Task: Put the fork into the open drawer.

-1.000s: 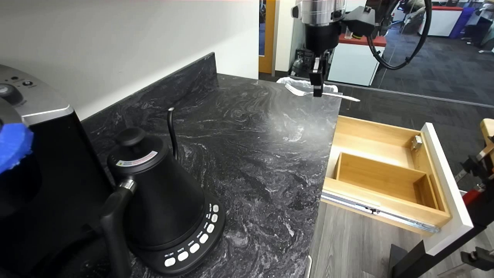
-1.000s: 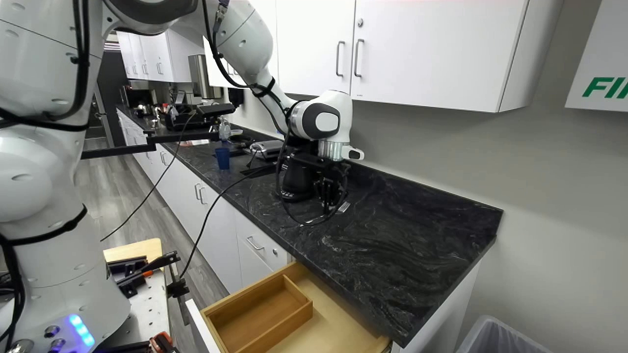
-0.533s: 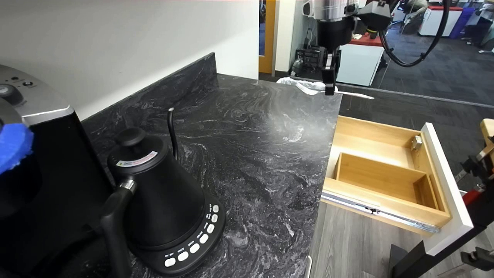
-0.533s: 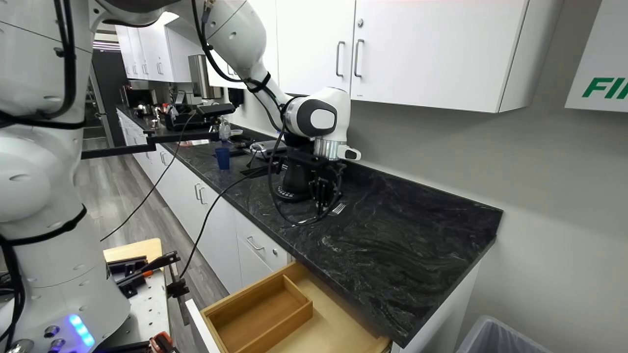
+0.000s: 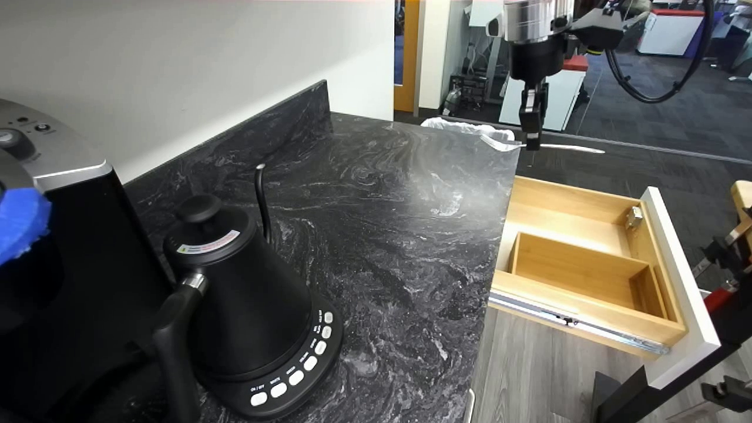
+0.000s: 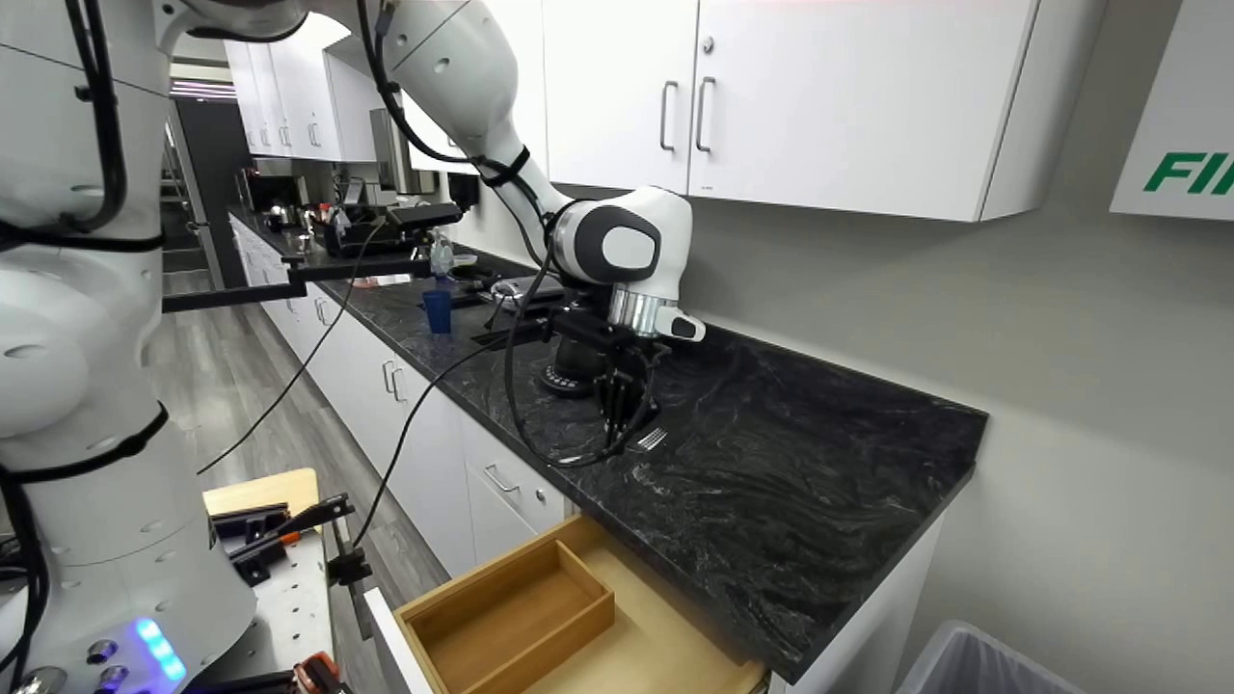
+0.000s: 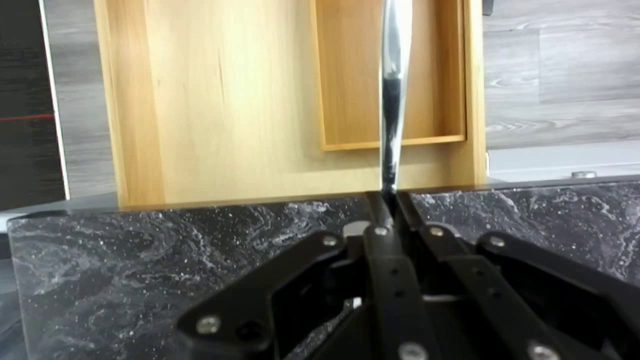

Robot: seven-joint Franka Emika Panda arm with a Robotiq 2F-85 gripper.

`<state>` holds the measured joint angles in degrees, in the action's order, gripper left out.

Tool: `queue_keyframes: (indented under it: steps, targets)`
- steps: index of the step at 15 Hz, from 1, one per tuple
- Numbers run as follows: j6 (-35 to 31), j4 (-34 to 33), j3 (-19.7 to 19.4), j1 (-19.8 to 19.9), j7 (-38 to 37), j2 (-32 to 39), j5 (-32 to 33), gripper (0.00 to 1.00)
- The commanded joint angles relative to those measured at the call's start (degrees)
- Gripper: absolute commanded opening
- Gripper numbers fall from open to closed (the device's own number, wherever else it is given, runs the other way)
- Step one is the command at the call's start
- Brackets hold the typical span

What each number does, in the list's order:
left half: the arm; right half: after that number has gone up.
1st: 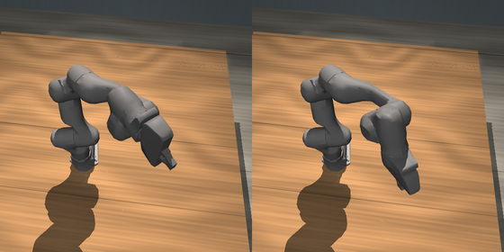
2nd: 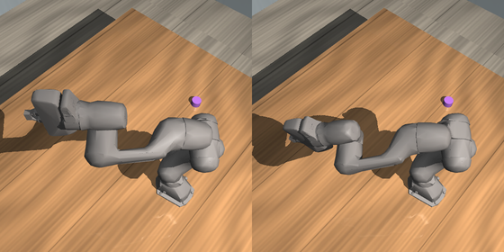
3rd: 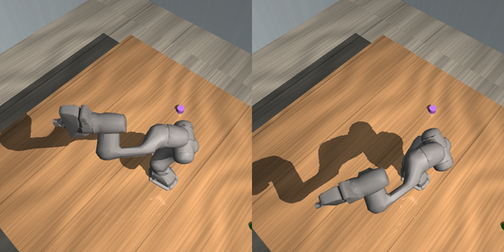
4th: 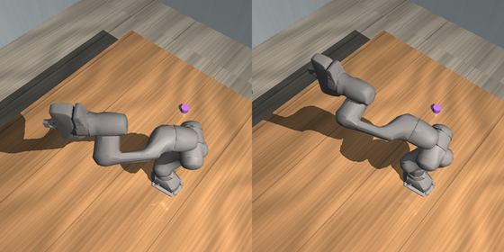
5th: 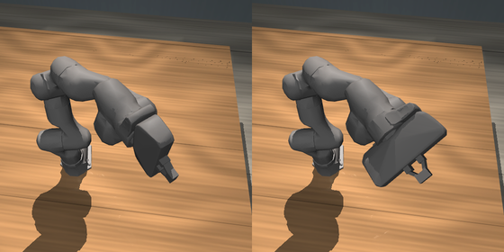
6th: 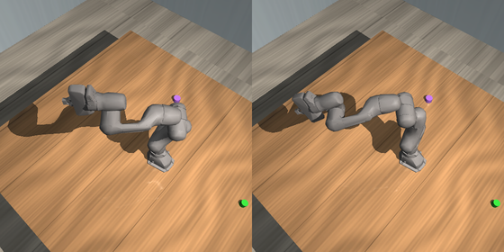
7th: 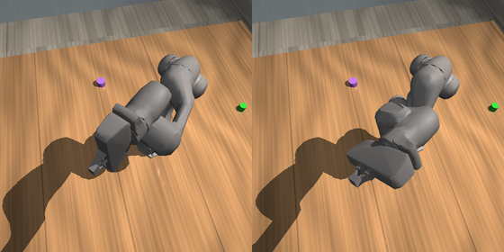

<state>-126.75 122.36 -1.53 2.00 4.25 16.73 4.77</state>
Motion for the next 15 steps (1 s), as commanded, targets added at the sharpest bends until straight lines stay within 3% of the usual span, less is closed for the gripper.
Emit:
queue_keyframes:
  steps: [1,8,15]
  targets:
    - [4.2,2.8,-0.1,0.6,1.5,-2.3,-0.8,0.05]
    - [14.5,3.2,0.0,0.3,2.7,-2.1,0.2,0.05]
    - [-1.7,8.7,1.1,1.6,9.6,-2.2,-2.8,0.05]
